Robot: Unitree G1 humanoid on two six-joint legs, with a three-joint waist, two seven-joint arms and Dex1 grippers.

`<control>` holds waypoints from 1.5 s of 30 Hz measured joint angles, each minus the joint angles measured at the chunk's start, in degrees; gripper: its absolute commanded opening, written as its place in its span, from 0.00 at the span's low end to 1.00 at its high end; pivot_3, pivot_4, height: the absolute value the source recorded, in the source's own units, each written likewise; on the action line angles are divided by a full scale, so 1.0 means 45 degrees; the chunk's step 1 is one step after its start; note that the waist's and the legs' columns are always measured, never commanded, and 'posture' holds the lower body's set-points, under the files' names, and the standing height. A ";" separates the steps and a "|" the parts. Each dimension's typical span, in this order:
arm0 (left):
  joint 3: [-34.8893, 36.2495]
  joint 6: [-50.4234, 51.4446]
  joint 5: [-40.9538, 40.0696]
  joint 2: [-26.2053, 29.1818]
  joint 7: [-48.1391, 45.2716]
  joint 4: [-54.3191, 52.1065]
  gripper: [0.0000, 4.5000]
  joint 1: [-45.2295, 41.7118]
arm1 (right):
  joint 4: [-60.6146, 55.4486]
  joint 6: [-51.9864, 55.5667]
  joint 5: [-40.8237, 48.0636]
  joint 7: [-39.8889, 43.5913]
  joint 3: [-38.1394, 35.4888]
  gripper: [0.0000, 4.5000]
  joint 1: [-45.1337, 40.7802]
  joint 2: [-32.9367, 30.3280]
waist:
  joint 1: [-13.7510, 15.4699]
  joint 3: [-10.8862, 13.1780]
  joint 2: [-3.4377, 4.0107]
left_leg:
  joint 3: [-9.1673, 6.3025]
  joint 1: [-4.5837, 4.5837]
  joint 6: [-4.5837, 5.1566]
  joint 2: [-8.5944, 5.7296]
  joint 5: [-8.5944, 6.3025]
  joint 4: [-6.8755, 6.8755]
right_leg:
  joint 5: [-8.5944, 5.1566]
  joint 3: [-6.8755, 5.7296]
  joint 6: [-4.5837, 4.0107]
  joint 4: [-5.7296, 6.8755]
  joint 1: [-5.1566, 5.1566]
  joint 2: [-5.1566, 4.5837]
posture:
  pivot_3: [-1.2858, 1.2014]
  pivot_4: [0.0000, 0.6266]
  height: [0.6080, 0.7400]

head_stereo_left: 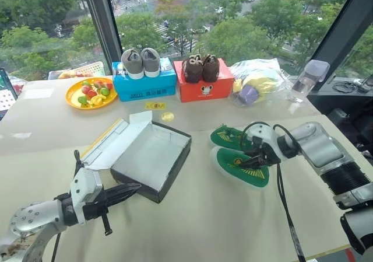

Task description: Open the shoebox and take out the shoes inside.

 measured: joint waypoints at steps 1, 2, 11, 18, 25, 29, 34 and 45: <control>-0.0039 -0.0002 0.0026 0.0000 -0.0008 0.0015 0.00 -0.0006 | -0.0203 -0.0036 -0.0025 -0.0031 -0.0071 0.85 0.0033 -0.0044 | 0.0001 0.0000 0.0001 | -0.0002 -0.0001 0.0000 0.0001 0.0000 -0.0001 | 0.0001 -0.0001 0.0001 0.0001 -0.0001 0.0001 | 0.52 0.24 0.93; -0.0075 -0.0001 0.0035 0.0000 -0.0020 0.0040 0.00 -0.0051 | -0.0431 -0.0035 -0.0016 -0.0028 -0.0197 0.85 0.0058 -0.0105 | -0.0003 0.0001 0.0001 | -0.0002 -0.0003 -0.0001 0.0002 0.0000 -0.0002 | 0.0002 -0.0001 0.0002 0.0003 -0.0004 0.0002 | 0.52 0.24 0.93; -0.0191 -0.0080 0.0128 -0.0019 -0.0169 0.0224 0.00 -0.0352 | -0.2707 0.1289 0.0456 0.0285 -0.1674 0.85 0.0000 -0.1257 | 0.0030 0.0003 0.0005 | -0.0006 -0.0024 0.0007 0.0000 -0.0006 -0.0008 | 0.0000 -0.0009 0.0004 -0.0017 -0.0013 -0.0007 | 0.52 0.24 0.93; 0.0072 -0.0172 0.0569 -0.2114 0.2647 0.0553 0.00 -0.0711 | -0.6033 0.4260 0.2843 -0.1856 -0.5508 0.85 0.0958 0.0365 | -0.0011 -0.0011 -0.0016 | -0.0023 -0.0012 0.0003 0.0014 -0.0007 -0.0024 | 0.0003 -0.0005 0.0006 -0.0017 0.0055 -0.0001 | 0.52 0.24 0.93; 0.1571 0.0877 0.0491 -0.3727 0.6000 -0.0160 0.00 0.0332 | -0.9450 0.6084 0.1914 -0.8208 -0.7659 0.85 0.3798 0.4767 | 0.0068 -0.0024 0.0007 | -0.0031 0.0016 -0.0017 -0.0003 0.0009 -0.0021 | 0.0008 -0.0006 0.0021 0.0001 0.0065 -0.0025 | 0.52 0.24 0.93; 0.2156 0.1133 0.0809 -0.4799 0.8084 0.0579 0.00 -0.0294 | -1.0247 0.5385 0.0432 -1.0934 -0.7885 0.85 0.4758 0.5615 | 0.0134 -0.0027 0.0006 | -0.0036 0.0038 -0.0012 -0.0021 0.0019 0.0005 | 0.0015 -0.0003 0.0027 0.0010 0.0090 -0.0022 | 0.52 0.24 0.93; 0.2558 0.0417 0.2496 -0.5503 1.0842 0.2516 0.00 -0.1919 | -1.0210 0.2666 -0.1601 -1.2926 -0.6495 0.85 0.7077 0.5805 | 0.0097 -0.0044 -0.0013 | -0.0037 0.0054 -0.0012 -0.0057 0.0031 -0.0021 | 0.0026 0.0008 0.0021 0.0006 0.0115 -0.0013 | 0.52 0.24 0.93; 0.2719 -0.1443 0.4047 -0.5599 1.1763 0.4440 0.00 -0.2023 | -0.9486 0.0004 -0.2618 -1.4788 -0.7245 0.85 0.9199 0.6805 | -0.0005 -0.0049 -0.0021 | -0.0026 0.0066 -0.0004 -0.0031 0.0025 -0.0045 | 0.0023 0.0018 0.0029 -0.0010 0.0099 -0.0019 | 0.52 0.24 0.93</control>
